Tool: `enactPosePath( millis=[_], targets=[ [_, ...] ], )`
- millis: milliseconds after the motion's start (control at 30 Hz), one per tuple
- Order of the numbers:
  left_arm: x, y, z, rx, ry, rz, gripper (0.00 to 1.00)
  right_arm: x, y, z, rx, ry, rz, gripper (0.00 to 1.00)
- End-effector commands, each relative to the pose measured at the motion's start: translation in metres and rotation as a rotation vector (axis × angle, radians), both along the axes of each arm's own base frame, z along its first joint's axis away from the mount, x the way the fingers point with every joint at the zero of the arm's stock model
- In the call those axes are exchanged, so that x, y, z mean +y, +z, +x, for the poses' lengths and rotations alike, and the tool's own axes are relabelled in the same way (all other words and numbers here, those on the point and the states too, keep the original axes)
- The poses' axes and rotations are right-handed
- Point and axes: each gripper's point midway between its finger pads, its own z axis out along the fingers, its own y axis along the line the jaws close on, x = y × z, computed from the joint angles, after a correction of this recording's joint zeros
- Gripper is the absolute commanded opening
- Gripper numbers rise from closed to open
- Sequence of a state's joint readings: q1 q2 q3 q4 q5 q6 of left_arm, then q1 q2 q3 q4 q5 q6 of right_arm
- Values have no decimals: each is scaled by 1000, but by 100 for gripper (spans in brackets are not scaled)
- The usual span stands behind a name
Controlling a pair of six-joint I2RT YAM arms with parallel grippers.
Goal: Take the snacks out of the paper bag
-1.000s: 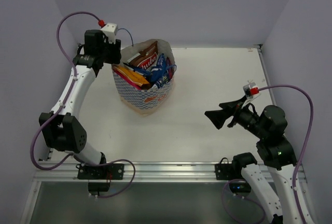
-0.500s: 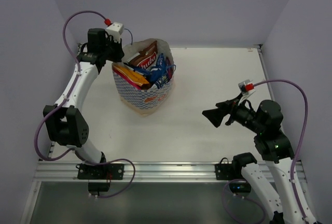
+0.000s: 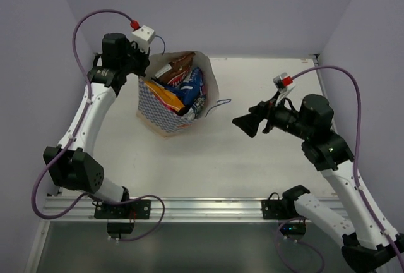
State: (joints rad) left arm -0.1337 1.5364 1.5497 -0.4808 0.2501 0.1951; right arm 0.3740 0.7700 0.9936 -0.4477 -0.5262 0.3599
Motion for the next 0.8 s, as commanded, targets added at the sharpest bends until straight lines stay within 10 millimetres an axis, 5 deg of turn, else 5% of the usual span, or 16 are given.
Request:
enactPosePath(
  millis=[0,200,300,500,767],
  targets=[
    [10,111,-11,-368,43,85,0,15,49,25,-156,-38,-1,99],
    [-18,98,-42,-374,3,121,0,54,76,48,-189,-22,-4,97],
    [-22,98,-58,-373,10,98,0,73,74,62,-200,-22,-29,95],
    [-25,70,-77,-312,6,48,0,129,34,65,-119,14,-56,84],
    [-32,56,-86,-261,9,-18,0,157,-33,89,214,-267,-17,77]
  ],
)
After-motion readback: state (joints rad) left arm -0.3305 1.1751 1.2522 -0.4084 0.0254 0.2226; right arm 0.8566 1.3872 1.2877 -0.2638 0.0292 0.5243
